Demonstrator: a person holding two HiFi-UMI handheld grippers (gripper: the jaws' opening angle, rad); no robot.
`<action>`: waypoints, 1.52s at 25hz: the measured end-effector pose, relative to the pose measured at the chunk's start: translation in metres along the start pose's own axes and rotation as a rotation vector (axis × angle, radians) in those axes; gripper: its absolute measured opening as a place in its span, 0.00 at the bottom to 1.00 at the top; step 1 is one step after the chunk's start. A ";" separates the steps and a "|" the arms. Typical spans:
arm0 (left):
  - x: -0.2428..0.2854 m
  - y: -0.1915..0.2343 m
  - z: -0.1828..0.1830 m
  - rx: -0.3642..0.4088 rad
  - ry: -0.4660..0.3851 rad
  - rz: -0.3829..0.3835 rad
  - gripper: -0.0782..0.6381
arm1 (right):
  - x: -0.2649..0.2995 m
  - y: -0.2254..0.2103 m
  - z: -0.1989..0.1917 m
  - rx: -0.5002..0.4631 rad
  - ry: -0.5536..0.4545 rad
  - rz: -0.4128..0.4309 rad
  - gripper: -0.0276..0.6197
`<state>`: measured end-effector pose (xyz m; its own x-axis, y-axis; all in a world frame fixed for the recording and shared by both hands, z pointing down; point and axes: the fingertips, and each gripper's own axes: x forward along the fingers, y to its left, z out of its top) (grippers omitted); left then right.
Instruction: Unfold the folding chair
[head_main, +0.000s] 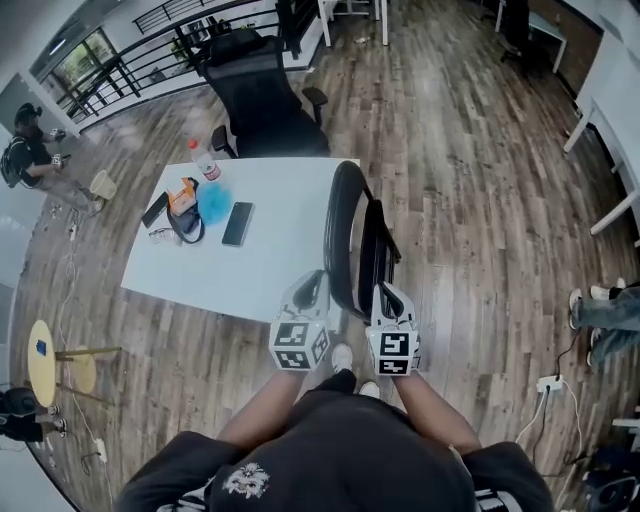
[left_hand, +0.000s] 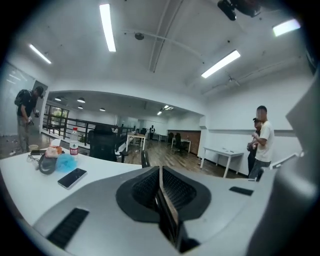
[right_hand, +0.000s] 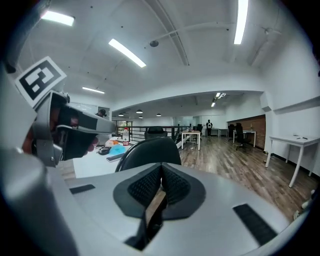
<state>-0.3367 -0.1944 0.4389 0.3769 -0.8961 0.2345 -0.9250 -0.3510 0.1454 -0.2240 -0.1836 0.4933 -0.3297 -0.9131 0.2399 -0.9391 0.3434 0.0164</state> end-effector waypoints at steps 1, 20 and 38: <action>0.011 0.005 0.001 0.007 0.012 0.004 0.12 | 0.011 -0.003 -0.002 -0.006 0.014 -0.004 0.07; 0.160 0.049 -0.023 -0.092 0.442 -0.154 0.40 | 0.193 -0.033 -0.121 0.109 0.550 -0.047 0.46; 0.184 0.037 -0.054 -0.060 0.624 -0.303 0.40 | 0.245 -0.036 -0.217 0.138 0.858 -0.050 0.50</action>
<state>-0.2992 -0.3579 0.5394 0.5921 -0.4306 0.6811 -0.7770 -0.5293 0.3409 -0.2501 -0.3715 0.7621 -0.1525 -0.4262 0.8917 -0.9722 0.2270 -0.0578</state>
